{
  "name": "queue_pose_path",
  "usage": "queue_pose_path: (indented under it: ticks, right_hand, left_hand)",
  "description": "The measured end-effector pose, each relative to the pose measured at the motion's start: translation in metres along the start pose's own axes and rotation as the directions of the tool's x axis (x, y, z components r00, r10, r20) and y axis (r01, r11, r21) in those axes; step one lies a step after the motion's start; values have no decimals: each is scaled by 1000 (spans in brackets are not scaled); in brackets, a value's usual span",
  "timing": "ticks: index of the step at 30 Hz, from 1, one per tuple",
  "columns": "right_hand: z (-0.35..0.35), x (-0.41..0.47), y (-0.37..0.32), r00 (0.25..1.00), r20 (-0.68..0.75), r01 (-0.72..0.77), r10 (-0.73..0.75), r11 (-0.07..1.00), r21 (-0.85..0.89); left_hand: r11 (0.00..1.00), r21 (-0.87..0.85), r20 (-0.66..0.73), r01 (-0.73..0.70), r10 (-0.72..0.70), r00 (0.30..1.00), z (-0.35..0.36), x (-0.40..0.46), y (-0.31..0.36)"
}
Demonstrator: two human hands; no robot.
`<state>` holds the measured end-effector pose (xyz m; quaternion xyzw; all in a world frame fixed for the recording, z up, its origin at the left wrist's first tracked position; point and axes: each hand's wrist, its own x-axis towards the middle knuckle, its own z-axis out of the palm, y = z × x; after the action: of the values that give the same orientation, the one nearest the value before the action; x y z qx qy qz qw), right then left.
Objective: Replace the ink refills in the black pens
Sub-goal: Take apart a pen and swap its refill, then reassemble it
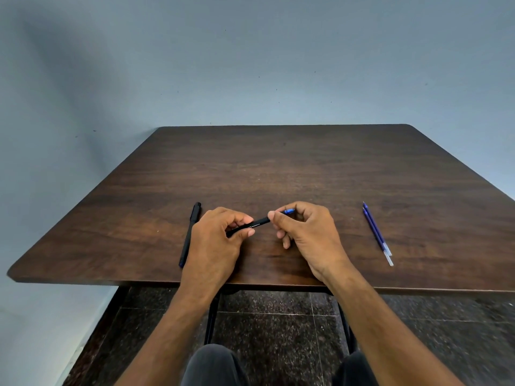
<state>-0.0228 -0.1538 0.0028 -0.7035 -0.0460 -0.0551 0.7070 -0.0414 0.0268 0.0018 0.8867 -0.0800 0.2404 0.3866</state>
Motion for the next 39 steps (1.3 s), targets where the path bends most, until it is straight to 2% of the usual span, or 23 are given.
queue_pose_path:
  ticks: [5,11,14,23,28,34,39]
  right_hand:
    - [3,-1,-1,999,-30,15,-19,995,-103]
    - [-1,-1,-2,999,45,-2,0,999,49]
    - [-3,-1,-1,998,70,-5,2,1000,30]
    - [-3,0,1,999,37,-12,11,999,30]
    - [0,1,2,1000,9,-2,2,1000,-27]
    - [-4,2,2,998,66,-25,18,994,108]
    - [-4,2,3,998,50,-34,29,992,118]
  left_hand:
    - [1000,-5,11,2,-2,1000,-1,-1,1]
    - [1000,-24,3,-1,1,1000,0,-1,1]
    - [1000,-23,12,3,-3,1000,0,-1,1]
    - [1000,-9,8,-18,18,1000,1,-1,0]
    - [1000,-7,3,-19,19,1000,1,-1,-1]
    - [1000,4,4,-20,20,1000,1,-1,-1]
    - [1000,-14,11,-14,14,1000,2,0,-2]
